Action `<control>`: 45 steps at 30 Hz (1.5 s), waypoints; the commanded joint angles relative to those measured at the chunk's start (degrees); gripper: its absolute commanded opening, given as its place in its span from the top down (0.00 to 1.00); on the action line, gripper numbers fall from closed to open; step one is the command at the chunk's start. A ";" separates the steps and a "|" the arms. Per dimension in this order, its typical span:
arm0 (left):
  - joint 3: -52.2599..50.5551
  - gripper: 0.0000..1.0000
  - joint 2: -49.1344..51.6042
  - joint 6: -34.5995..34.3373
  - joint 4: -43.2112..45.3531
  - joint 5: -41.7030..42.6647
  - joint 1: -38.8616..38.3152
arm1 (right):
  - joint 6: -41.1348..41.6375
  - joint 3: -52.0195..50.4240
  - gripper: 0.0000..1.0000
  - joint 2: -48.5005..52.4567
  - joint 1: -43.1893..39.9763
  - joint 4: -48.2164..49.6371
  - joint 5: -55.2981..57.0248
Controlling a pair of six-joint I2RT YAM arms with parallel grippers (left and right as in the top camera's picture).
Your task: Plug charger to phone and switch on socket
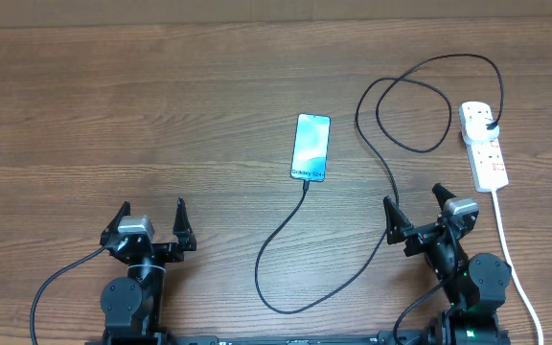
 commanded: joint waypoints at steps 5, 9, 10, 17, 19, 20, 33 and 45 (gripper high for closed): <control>-0.20 0.00 -0.63 0.81 0.04 0.85 0.37 | 0.02 -0.63 0.00 -2.51 2.36 -1.29 3.74; -0.20 0.00 -0.63 0.81 0.04 0.85 0.37 | -0.02 -0.61 0.00 -4.68 4.13 -8.31 6.93; -0.20 0.00 -0.63 0.81 0.04 0.85 0.37 | -0.02 -0.61 0.00 -5.20 4.26 -8.33 7.45; -0.20 0.00 -0.63 0.81 0.04 0.85 0.37 | 0.02 -0.61 0.00 -7.63 4.26 -8.52 8.87; -0.20 0.00 -0.63 0.81 0.04 0.83 0.37 | 0.00 -0.61 0.00 -8.50 4.26 -8.55 9.38; -0.20 0.00 -0.63 0.81 0.02 0.85 0.37 | 0.00 -0.61 0.00 -8.87 4.26 -8.55 9.81; -0.20 0.00 -0.63 0.81 0.04 0.85 0.37 | 0.00 -0.61 0.00 -16.02 4.35 -8.72 10.78; -0.20 0.00 -0.63 0.81 0.02 0.85 0.37 | 0.02 -0.61 0.00 -16.02 4.48 -8.55 10.32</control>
